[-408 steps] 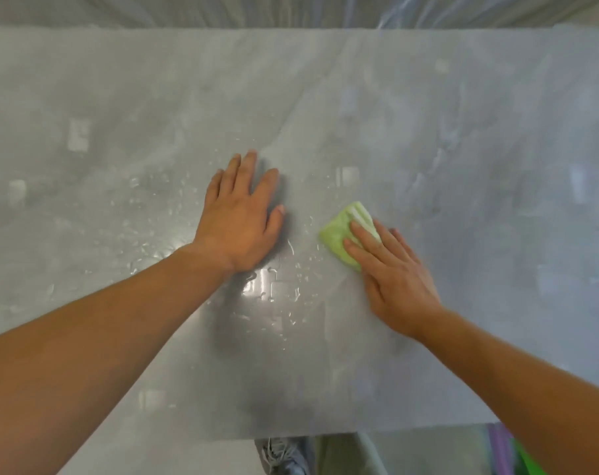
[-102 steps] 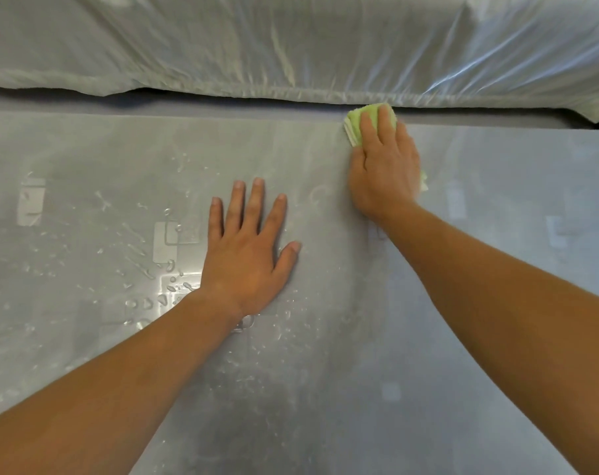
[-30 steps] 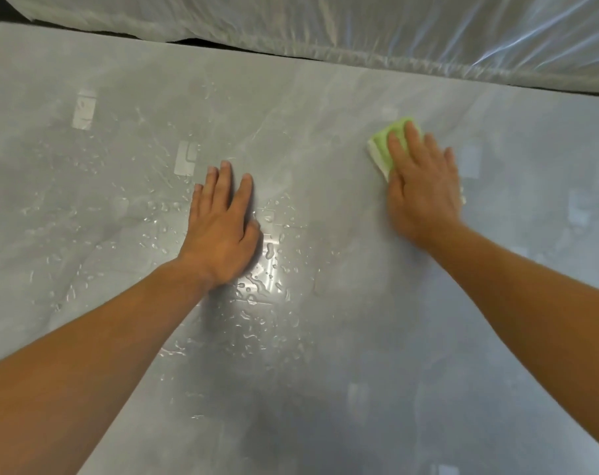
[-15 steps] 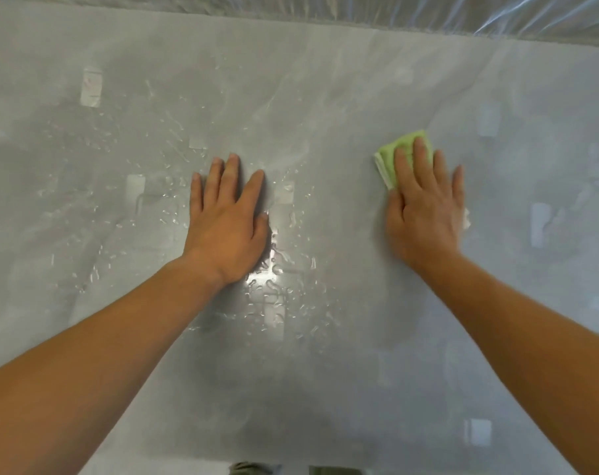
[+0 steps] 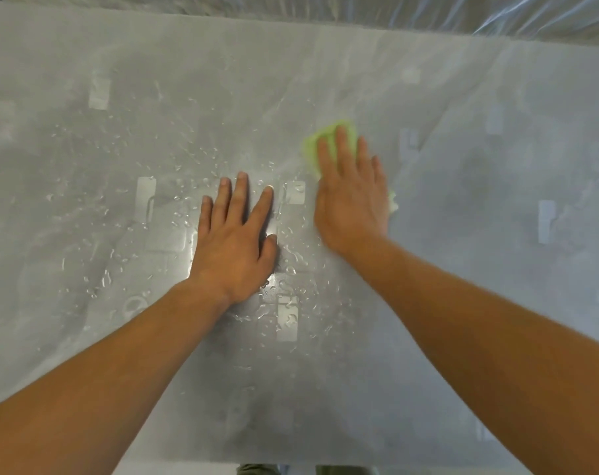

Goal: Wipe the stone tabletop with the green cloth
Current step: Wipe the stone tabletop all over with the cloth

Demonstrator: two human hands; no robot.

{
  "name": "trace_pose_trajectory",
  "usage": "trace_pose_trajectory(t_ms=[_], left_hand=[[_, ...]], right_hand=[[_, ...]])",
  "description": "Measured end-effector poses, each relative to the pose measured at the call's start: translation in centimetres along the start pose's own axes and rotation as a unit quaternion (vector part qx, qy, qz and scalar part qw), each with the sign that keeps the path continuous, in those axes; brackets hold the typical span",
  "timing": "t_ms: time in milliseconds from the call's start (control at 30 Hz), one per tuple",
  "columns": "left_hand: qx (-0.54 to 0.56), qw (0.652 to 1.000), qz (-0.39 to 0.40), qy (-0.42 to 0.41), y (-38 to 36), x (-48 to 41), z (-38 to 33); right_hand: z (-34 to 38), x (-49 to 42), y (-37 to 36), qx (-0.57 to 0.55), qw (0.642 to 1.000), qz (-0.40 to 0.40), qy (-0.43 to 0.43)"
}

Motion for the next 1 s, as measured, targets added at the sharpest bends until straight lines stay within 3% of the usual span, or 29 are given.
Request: trace_pose_trajectory(t_ms=[100, 167, 233, 333, 400, 533, 600, 633, 733, 800, 900, 1000], left_hand=[[0.009, 1.0, 0.007, -0.001, 0.1, 0.0, 0.1], [0.008, 1.0, 0.006, -0.002, 0.1, 0.0, 0.2], [0.006, 1.0, 0.003, -0.007, 0.1, -0.1, 0.2], [-0.005, 1.0, -0.002, -0.01, -0.2, 0.0, 0.4], [-0.003, 1.0, 0.0, -0.009, -0.2, 0.1, 0.3], [-0.006, 1.0, 0.004, -0.004, -0.2, 0.0, 0.2], [-0.013, 1.0, 0.003, -0.003, -0.3, 0.1, 0.4], [-0.016, 1.0, 0.003, -0.005, -0.3, 0.0, 0.4], [-0.018, 1.0, 0.006, -0.009, -0.5, 0.0, 0.4], [-0.011, 1.0, 0.012, -0.008, -0.3, 0.0, 0.2], [-0.016, 1.0, -0.008, -0.026, 0.9, 0.8, -0.7], [-0.008, 0.999, -0.034, -0.036, 1.7, 3.4, -1.4]], right_hand=[[3.1, 7.6, 0.4, -0.01, 0.977, 0.064, 0.201], [2.1, 7.2, 0.5, -0.02, 0.958, 0.086, 0.272], [-0.6, 2.5, 0.4, 0.002, 0.974, 0.058, 0.217], [-3.6, -2.4, 0.9, -0.016, 1.0, 0.01, 0.018], [-2.2, 0.3, 0.7, -0.012, 1.0, -0.002, 0.001], [1.3, 10.6, 1.2, -0.025, 0.97, 0.063, 0.233], [-0.9, 10.3, 1.5, -0.011, 0.953, 0.071, 0.296], [-2.7, 8.6, 1.6, 0.004, 0.963, 0.059, 0.263], [-7.9, 3.9, 2.5, 0.007, 1.0, 0.014, 0.023], [-7.0, 5.4, 2.7, -0.001, 0.999, -0.009, -0.043], [-0.9, 12.2, 1.9, -0.017, 0.994, 0.032, 0.103], [0.8, 15.0, 2.0, -0.032, 0.966, 0.079, 0.246]])
Point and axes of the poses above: each hand's wrist, its own x-axis away from the middle knuckle, its own y-axis out of the back of the hand, z = x × y, the point moved 10 cm from there along -x, towards the middle knuckle, and after that the axes turned 15 degrees about -z, right-handed, at the moved point
